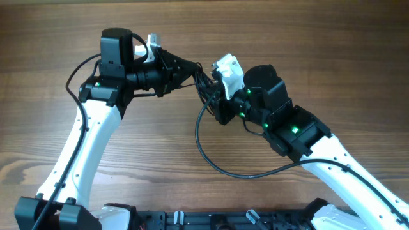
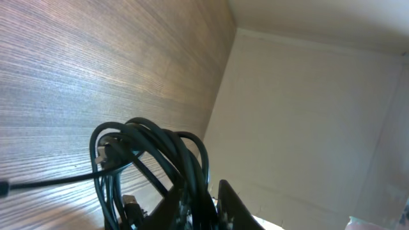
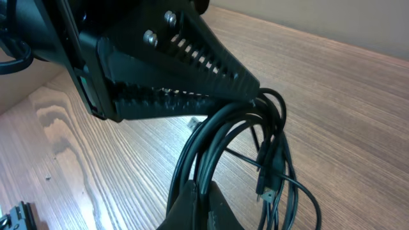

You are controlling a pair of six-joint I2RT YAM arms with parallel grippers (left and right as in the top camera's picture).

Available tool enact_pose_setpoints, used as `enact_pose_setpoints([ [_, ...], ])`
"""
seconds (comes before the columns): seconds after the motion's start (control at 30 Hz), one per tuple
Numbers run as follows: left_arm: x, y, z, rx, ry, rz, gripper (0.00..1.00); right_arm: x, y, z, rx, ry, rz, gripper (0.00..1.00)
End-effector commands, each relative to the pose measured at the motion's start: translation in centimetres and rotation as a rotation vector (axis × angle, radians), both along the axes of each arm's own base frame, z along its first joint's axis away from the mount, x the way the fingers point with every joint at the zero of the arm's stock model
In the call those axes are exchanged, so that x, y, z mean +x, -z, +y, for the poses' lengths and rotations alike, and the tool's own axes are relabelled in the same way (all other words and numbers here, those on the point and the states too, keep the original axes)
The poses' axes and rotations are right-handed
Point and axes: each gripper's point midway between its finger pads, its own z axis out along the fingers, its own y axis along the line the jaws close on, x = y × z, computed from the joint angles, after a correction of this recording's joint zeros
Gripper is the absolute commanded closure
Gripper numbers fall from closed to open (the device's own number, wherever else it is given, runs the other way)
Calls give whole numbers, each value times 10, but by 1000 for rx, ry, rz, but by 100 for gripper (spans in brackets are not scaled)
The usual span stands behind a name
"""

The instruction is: Untangle cables

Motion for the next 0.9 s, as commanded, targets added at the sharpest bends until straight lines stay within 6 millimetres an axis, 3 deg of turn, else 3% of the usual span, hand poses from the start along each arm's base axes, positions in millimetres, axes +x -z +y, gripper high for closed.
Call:
enact_pose_setpoints([
  [0.0, 1, -2, -3, 0, 11, -8, 96, -5, -13, 3, 31, -16, -21, 96],
  [0.13, -7, -8, -9, -43, 66, -4, 96, 9, -8, -12, -21, 84, -41, 96],
  [0.27, -14, -6, -9, -38, 108, -19, 96, 32, 2, -49, -111, 332, -50, 96],
  [0.57, -17, 25, 40, 71, 30, 56, 96, 54, -1, -80, -81, 444, -37, 96],
  [0.6, -15, 27, 44, 82, 12, 62, 87, 53, -2, -77, -62, 432, -29, 96],
  [0.63, -15, 28, 44, 85, 10, 61, 71, 50, -5, -69, -37, 393, -24, 96],
  [0.7, -15, 28, 44, 85, 10, 59, 63, 45, -13, -53, 21, 309, -22, 96],
  [0.8, -13, 27, 44, 85, 10, 50, 28, 22, -36, -15, 146, 60, -34, 96],
  [0.87, -13, 27, 44, 85, 10, 50, 21, 7, -50, 1, 217, -73, -39, 95],
])
